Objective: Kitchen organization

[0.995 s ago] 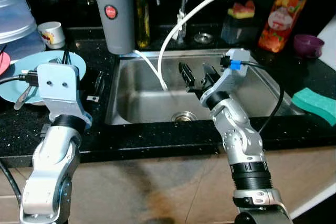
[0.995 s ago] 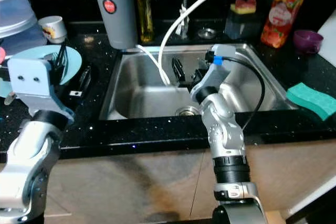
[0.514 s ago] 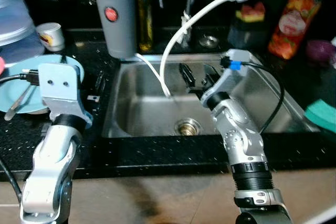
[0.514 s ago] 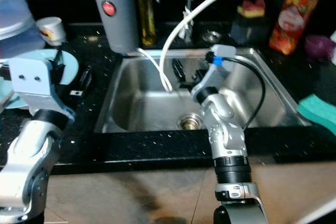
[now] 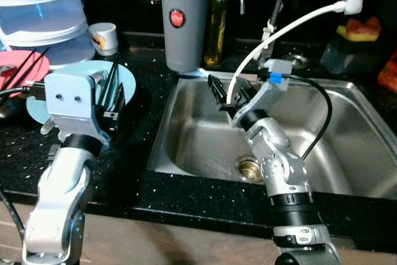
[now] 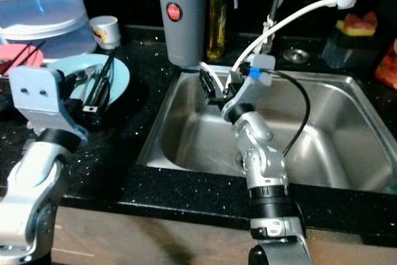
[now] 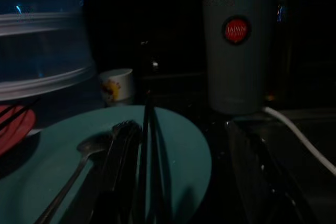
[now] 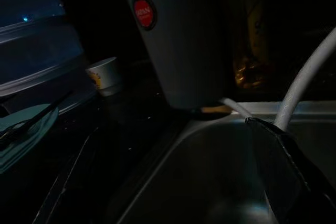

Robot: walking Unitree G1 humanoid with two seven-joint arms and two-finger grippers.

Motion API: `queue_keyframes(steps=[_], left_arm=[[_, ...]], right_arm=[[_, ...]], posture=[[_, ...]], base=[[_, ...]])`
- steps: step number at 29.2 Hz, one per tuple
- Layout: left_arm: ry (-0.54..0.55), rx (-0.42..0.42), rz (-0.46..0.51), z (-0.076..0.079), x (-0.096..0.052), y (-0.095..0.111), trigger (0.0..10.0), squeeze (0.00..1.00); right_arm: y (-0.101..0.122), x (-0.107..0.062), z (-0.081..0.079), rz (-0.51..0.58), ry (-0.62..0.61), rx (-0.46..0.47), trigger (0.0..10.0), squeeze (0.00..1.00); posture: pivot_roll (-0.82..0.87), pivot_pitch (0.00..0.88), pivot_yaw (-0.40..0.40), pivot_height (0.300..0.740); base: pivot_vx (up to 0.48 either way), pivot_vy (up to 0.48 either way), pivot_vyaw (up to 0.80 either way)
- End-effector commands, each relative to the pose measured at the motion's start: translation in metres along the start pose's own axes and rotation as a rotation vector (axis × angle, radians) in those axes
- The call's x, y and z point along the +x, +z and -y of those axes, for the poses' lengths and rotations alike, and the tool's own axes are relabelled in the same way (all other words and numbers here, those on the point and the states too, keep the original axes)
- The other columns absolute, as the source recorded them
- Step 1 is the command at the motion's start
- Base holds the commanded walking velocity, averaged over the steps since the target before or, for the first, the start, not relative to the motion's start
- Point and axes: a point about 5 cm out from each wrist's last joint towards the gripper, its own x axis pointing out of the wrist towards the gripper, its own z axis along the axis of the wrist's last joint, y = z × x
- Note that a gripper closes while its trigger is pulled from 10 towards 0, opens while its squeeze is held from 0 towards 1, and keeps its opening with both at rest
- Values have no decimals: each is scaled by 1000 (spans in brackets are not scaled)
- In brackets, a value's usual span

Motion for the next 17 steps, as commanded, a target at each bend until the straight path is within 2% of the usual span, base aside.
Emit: queue_keyframes(steps=[1, 12, 14, 17], left_arm=[[-12, 20, 8, 1, 0, 3, 10000, 0], [0, 2, -15, 0, 2, 3, 10000, 0], [25, 23, -30, -4, 3, 3, 10000, 0], [147, 130, -117, -27, 5, 0, 10000, 0]], right_arm=[[-2, -1, 1, -1, -4, 10, 10000, 0], [-3, 0, -1, -7, 10, 15, 10000, 0], [-3, 1, -4, -10, 31, 17, 10000, 0], [1, 5, -8, 7, 90, 31, 10000, 0]], posture=[[64, 70, 6, 740], [66, 57, 7, 740], [66, 57, 7, 740], [74, 48, -2, 740]], base=[[0, 0, 0], [0, 0, 0], [0, 0, 0], [0, 0, 0]])
